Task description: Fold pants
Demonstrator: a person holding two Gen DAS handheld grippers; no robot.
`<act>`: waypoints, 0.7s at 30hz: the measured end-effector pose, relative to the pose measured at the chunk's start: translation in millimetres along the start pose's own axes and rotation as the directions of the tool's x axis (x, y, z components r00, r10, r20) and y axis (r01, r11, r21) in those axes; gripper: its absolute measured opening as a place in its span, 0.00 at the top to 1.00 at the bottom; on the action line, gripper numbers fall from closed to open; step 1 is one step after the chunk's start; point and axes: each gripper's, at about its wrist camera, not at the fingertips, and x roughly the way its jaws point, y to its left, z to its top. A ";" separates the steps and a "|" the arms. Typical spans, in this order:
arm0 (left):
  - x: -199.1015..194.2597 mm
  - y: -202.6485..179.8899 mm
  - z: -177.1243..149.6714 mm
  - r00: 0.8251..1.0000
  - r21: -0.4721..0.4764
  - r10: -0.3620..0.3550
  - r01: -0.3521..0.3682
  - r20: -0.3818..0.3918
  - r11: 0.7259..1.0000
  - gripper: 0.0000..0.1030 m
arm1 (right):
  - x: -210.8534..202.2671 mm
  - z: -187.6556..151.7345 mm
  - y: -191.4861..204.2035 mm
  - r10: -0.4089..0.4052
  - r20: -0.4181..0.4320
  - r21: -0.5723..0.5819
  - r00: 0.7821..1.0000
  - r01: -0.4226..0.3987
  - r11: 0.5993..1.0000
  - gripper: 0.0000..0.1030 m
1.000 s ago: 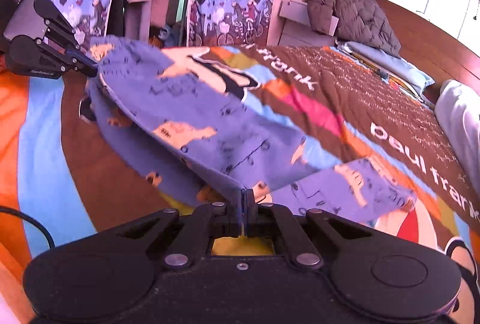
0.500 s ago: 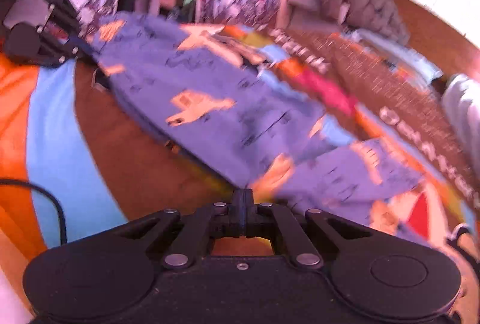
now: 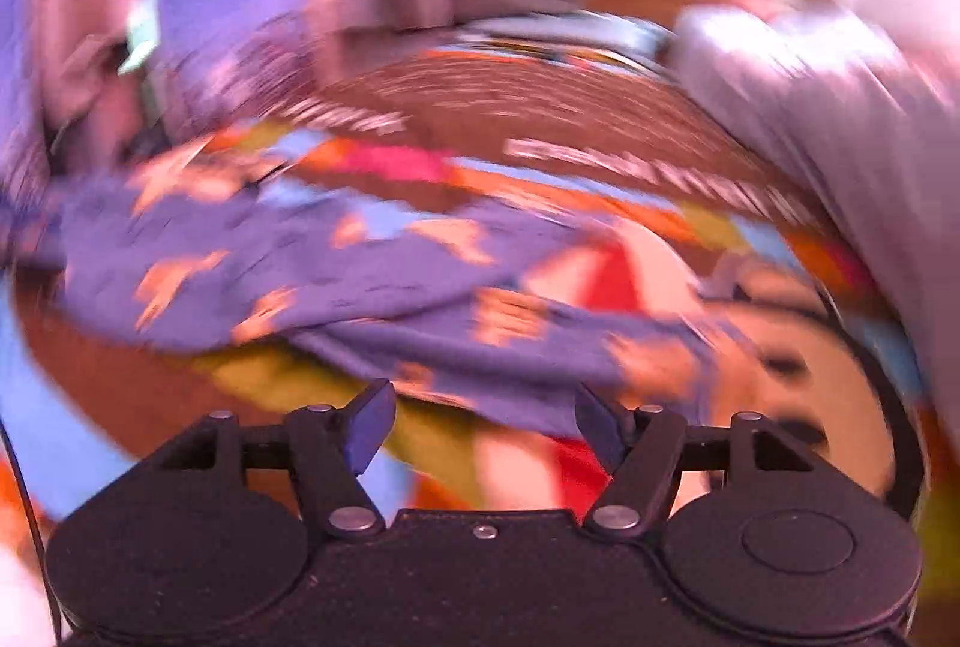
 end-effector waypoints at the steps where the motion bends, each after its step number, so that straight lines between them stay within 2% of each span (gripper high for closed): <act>1: 6.0 -13.0 2.5 1.000 0.022 -0.007 0.007 0.002 1.000 0.34 | -2.9 -3.4 -14.3 0.004 0.001 0.080 1.000 -0.004 0.997 0.33; 3: 15.4 -36.2 4.8 1.000 0.082 -0.014 0.014 0.000 0.997 0.34 | -7.1 -12.9 -32.9 0.011 0.006 0.169 1.000 -0.012 0.986 0.33; 6: 28.4 -69.7 7.6 1.000 0.205 0.016 -0.016 0.004 0.979 0.34 | -7.7 -24.7 -47.9 0.019 -0.010 0.217 1.000 -0.016 0.976 0.32; 9: 43.8 -98.1 17.2 0.998 0.310 0.061 -0.065 0.021 0.949 0.35 | 0.1 -28.4 -72.2 0.091 -0.033 0.375 0.995 -0.072 0.924 0.24; 10: 50.5 -107.9 21.7 0.997 0.344 0.079 -0.083 0.025 0.935 0.41 | 2.5 -28.3 -79.6 0.104 -0.032 0.426 0.994 -0.080 0.901 0.21; 11: 56.8 -115.3 25.3 0.995 0.382 0.094 -0.097 0.027 0.919 0.53 | 5.8 -28.4 -88.5 0.115 -0.027 0.478 0.993 -0.088 0.874 0.21; 13: 76.0 -134.8 31.8 0.992 0.475 0.122 -0.119 0.024 0.872 0.65 | 14.0 -30.6 -106.1 0.141 -0.010 0.567 0.990 -0.111 0.816 0.21; 15: 91.7 -149.3 32.8 0.991 0.563 0.130 -0.117 0.017 0.818 0.65 | 20.9 -35.1 -122.8 0.154 -0.006 0.642 0.988 -0.114 0.758 0.31; 17: 104.8 -159.7 30.0 0.992 0.637 0.129 -0.099 -0.001 0.764 0.65 | 27.1 -43.3 -137.9 0.158 -0.008 0.710 0.987 -0.106 0.696 0.50; 19: 113.3 -167.3 27.1 0.992 0.688 0.123 -0.072 -0.025 0.722 0.65 | 29.8 -49.3 -150.0 0.158 0.011 0.762 0.987 -0.110 0.638 0.52; 21: 118.1 -173.0 24.7 0.991 0.715 0.129 -0.071 -0.027 0.695 0.65 | 32.5 -50.8 -157.0 0.148 0.026 0.782 0.989 -0.112 0.613 0.53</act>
